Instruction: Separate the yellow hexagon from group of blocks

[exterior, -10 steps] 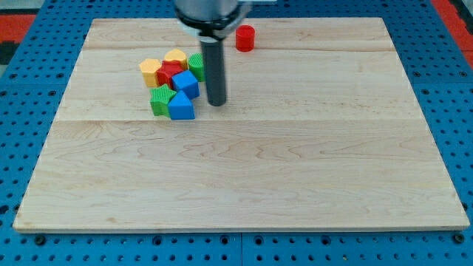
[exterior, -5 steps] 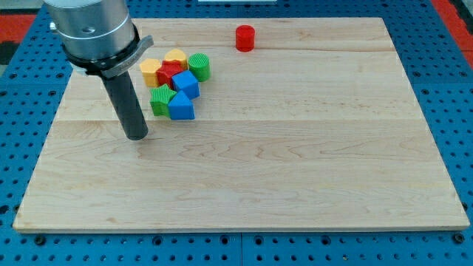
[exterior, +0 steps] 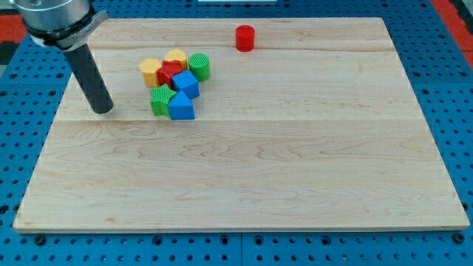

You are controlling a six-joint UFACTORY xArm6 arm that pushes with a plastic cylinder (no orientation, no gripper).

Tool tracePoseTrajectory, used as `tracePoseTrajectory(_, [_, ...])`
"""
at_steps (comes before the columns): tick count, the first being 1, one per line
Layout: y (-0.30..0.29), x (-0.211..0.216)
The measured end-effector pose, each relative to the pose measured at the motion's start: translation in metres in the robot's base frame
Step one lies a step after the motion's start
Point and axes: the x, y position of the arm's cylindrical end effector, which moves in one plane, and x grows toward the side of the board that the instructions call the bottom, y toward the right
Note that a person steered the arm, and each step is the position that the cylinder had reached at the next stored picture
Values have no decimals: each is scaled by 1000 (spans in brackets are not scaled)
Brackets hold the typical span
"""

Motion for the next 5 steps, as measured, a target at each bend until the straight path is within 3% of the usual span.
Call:
tracePoseTrajectory(1, [40,-26])
tracePoseTrajectory(2, [109,-26])
tracePoseTrajectory(4, [121,-79])
tracePoseTrajectory(5, [109,-80])
